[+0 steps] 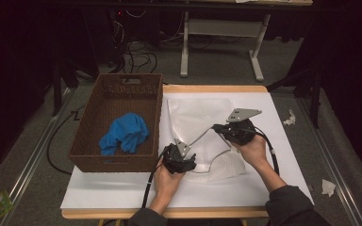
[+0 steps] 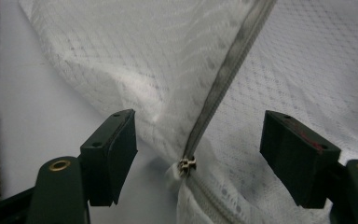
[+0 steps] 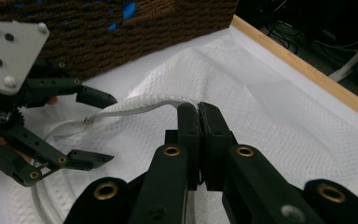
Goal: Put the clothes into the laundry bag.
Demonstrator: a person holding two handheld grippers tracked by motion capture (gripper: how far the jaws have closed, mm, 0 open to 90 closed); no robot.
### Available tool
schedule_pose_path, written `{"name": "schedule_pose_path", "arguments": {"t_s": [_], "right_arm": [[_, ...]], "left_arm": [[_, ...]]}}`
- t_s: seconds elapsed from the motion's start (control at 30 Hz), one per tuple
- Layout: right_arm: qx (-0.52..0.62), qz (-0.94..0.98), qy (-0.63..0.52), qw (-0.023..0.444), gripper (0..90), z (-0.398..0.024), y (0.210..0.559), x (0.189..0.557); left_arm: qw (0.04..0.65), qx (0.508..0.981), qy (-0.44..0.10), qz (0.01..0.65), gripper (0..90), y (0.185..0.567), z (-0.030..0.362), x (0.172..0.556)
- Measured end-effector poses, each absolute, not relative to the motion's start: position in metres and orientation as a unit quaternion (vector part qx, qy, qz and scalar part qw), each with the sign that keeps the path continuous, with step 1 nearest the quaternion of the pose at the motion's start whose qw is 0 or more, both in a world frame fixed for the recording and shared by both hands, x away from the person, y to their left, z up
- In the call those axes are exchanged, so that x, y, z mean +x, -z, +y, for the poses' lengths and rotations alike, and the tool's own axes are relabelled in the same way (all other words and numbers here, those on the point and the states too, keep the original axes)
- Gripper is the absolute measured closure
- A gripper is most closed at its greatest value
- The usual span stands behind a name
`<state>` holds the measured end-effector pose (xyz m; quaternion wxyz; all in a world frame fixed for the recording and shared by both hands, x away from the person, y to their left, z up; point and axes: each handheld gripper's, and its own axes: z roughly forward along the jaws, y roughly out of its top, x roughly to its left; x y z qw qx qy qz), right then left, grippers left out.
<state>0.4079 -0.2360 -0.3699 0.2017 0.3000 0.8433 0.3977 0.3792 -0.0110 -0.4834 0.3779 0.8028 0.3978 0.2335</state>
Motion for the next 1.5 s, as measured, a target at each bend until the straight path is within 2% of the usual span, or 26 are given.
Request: {"name": "schedule_pose_path", "arguments": {"t_s": [0.43, 1.03, 1.2, 1.37, 1.5], "right_arm": [[0.298, 0.834, -0.413, 0.214, 89.3, -0.241, 0.352, 0.408], [0.302, 0.834, -0.413, 0.206, 89.3, -0.244, 0.358, 0.409], [0.299, 0.833, -0.412, 0.216, 89.3, -0.244, 0.359, 0.408], [0.303, 0.832, -0.415, 0.212, 89.4, -0.243, 0.363, 0.408], [0.298, 0.835, -0.412, 0.21, 89.3, -0.243, 0.364, 0.409]], "left_arm": [[0.36, 0.815, -0.223, 0.395, 28.1, 0.485, -0.014, 0.383], [0.361, 0.824, -0.217, 0.38, 29.3, 0.469, -0.019, 0.377], [0.368, 0.823, -0.213, 0.378, 29.2, 0.465, -0.016, 0.374], [0.374, 0.818, -0.251, 0.358, 30.2, 0.452, -0.015, 0.363], [0.38, 0.815, -0.252, 0.356, 30.2, 0.446, -0.013, 0.36]]}}
